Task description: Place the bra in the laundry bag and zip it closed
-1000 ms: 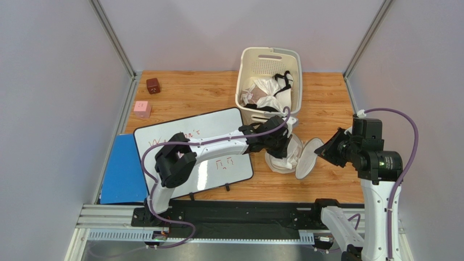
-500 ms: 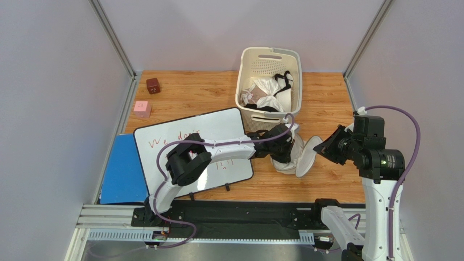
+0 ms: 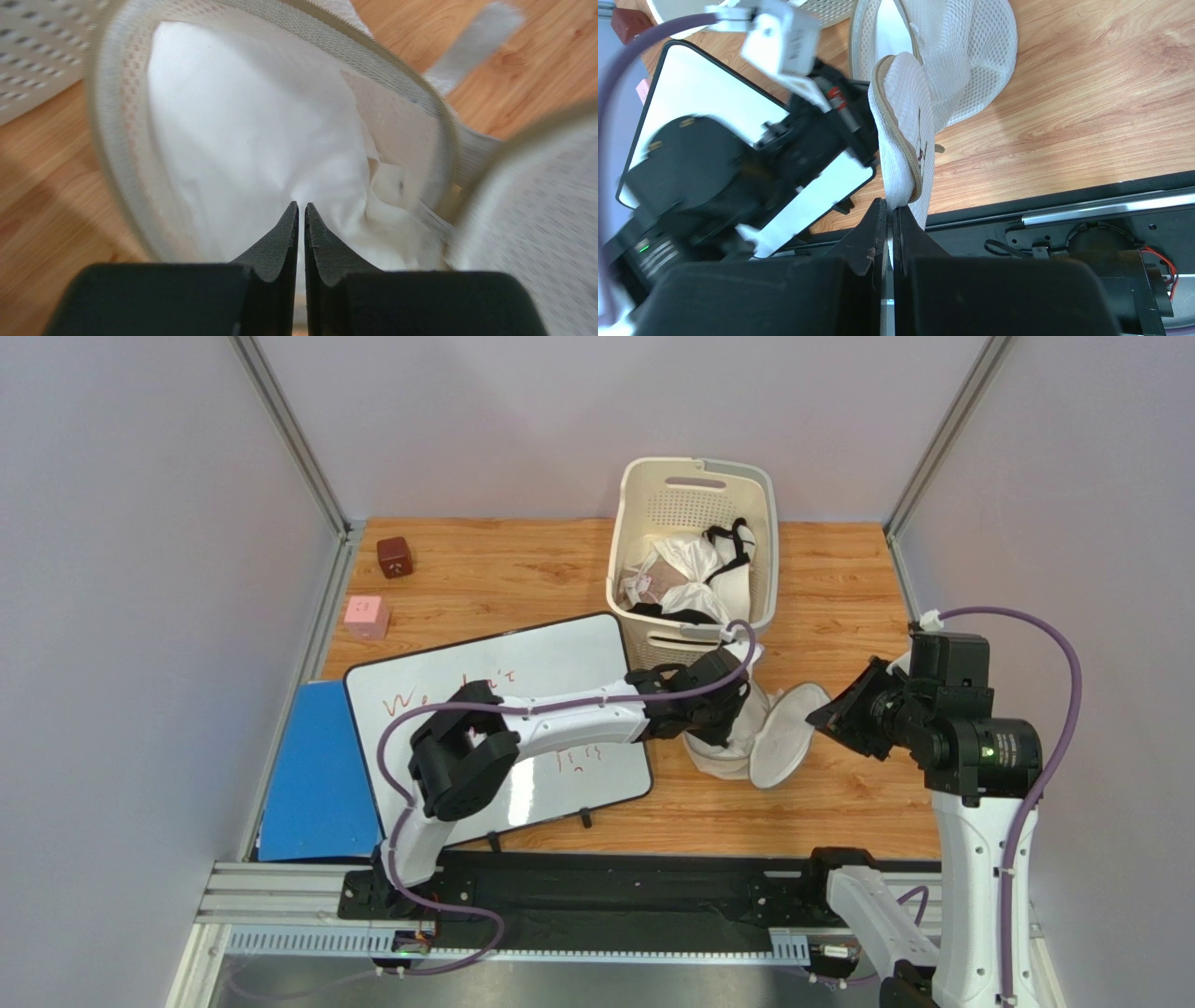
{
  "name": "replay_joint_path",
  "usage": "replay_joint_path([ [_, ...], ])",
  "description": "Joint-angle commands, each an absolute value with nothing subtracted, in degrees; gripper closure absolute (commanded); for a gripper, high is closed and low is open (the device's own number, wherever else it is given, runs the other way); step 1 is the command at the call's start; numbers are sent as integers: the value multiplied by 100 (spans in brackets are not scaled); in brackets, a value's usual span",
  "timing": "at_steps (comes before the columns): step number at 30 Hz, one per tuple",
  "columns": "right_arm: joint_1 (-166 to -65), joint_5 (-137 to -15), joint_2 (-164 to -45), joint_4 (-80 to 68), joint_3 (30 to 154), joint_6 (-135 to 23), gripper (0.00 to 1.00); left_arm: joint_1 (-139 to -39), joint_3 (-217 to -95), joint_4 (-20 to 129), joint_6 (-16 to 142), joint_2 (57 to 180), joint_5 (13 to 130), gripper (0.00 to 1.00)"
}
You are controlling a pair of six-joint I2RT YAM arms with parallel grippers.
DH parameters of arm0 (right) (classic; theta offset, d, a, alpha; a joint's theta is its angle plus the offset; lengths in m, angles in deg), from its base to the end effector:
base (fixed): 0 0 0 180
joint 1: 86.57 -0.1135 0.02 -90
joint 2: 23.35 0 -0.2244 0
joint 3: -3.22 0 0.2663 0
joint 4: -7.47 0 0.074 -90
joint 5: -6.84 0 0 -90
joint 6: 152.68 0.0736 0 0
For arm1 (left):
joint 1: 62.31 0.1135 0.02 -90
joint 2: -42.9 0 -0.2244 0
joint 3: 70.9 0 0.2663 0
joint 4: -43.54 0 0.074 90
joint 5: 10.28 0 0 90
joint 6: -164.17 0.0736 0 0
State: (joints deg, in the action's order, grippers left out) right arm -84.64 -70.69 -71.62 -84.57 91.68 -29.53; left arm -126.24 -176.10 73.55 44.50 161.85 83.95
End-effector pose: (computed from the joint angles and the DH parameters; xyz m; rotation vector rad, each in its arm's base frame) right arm 0.1646 0.0104 0.3381 0.6667 2.4241 0.4981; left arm 0.2219 -0.4411 0.1446 0.6841 2.3505 -0.6999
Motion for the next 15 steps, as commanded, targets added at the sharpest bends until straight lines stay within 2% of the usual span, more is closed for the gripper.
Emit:
replay_joint_path([
  [1,-8490,-7024,-7072,-9142,9358,-3007,100,-12648,-17630,8028,4859,15163,8605,85],
  [4,-8490,-7006,-7037,-9142,9306,-3024,100,-12639,-17280,7977,4990,14680,8517,73],
  [5,-8490,-6997,-7037,-9142,9297,-3033,100,-12639,-17121,7846,5043,14365,8378,65],
  [7,-8490,-6989,-7020,-9142,9262,-3033,100,-12639,-16683,7398,5201,13882,8175,59],
  [12,-8490,-6971,-7002,-9089,9209,-3007,100,-12691,-15918,6396,5431,13115,7059,50],
  [13,-8490,-6971,-7002,-9080,9200,-2998,100,-12735,-15785,6194,5492,12870,6953,43],
  [15,-8490,-6980,-6993,-9072,9183,-2972,100,-13042,-15504,5780,5693,12675,7013,38],
])
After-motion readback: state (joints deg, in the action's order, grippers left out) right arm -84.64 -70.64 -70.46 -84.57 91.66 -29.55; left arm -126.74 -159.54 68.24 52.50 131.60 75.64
